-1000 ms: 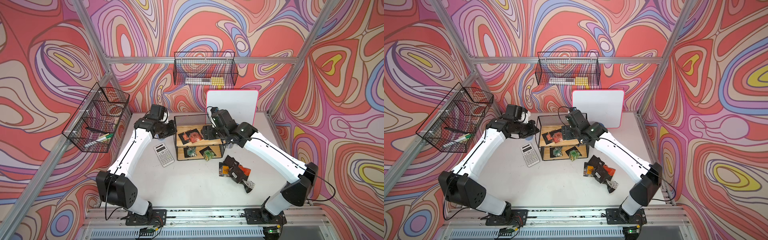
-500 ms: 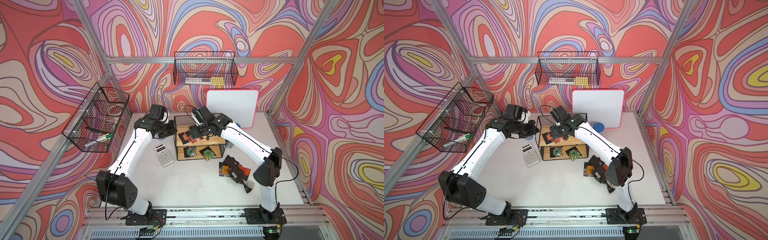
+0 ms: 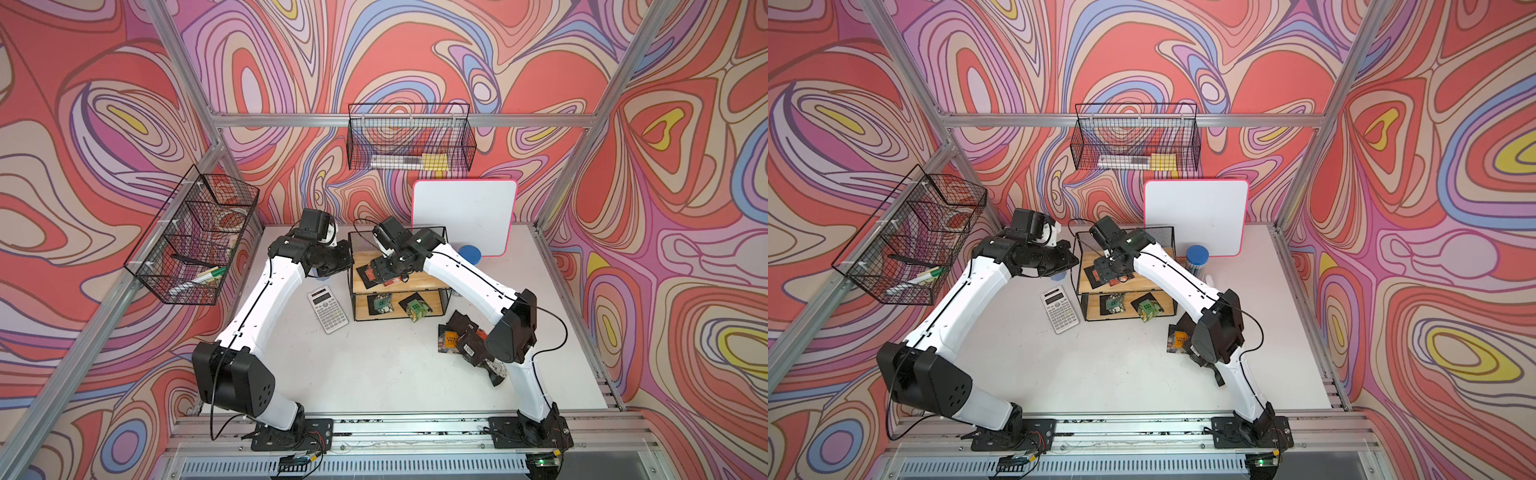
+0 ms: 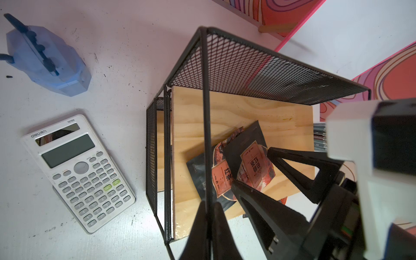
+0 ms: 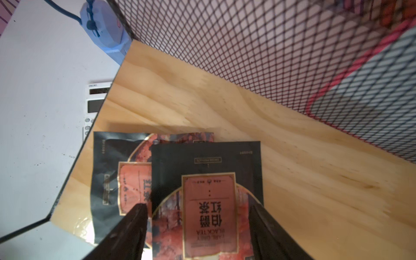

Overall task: Remove the tea bags from the shelf
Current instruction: Pick up the tea bag from the shelf.

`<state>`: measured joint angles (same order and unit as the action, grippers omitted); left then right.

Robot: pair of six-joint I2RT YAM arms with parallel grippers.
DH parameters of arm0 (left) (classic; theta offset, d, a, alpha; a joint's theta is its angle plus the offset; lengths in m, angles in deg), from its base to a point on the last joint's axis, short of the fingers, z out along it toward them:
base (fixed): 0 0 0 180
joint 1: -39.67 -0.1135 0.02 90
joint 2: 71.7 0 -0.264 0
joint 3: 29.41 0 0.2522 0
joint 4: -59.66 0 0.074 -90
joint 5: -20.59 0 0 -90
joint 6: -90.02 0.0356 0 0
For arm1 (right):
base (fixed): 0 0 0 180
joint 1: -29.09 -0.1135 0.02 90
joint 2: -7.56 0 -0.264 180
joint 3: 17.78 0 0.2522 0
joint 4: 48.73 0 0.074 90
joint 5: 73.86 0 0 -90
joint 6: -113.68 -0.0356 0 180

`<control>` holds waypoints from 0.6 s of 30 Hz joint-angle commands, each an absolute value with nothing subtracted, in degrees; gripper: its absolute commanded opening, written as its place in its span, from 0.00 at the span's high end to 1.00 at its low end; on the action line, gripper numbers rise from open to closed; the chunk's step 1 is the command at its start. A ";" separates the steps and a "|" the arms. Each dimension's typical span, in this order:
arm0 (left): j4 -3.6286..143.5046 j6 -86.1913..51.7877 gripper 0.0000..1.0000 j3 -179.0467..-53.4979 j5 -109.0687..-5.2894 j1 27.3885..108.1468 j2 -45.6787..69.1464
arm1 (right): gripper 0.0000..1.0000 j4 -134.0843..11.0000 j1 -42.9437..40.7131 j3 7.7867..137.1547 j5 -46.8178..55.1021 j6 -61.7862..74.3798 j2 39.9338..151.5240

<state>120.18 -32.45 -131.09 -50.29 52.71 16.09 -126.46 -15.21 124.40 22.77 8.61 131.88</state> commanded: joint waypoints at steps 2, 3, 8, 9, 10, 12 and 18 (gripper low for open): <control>119.52 -33.52 1.00 -132.20 -50.86 52.50 16.98 | 0.30 -126.53 -15.23 121.32 23.53 8.26 131.28; 119.54 -33.59 1.00 -132.20 -50.79 52.50 17.00 | 0.31 -126.40 -15.26 120.65 23.59 8.15 131.02; 119.54 -33.56 1.00 -132.43 -50.68 52.50 17.18 | 0.38 -125.52 -15.24 116.88 24.05 7.01 129.74; 119.55 -33.56 1.00 -132.43 -50.77 52.50 17.09 | 0.39 -125.07 -15.24 115.98 23.89 6.84 129.28; 119.61 -33.56 1.00 -132.45 -50.77 52.50 17.08 | 0.41 -124.67 -15.26 115.10 23.73 6.57 128.88; 119.65 -33.44 1.00 -132.55 -50.83 52.50 16.99 | 0.45 -123.96 -15.22 113.76 23.70 6.07 128.04; 119.64 -33.47 1.00 -132.37 -50.70 52.50 16.94 | 0.47 -123.05 -15.18 112.61 22.92 4.81 127.18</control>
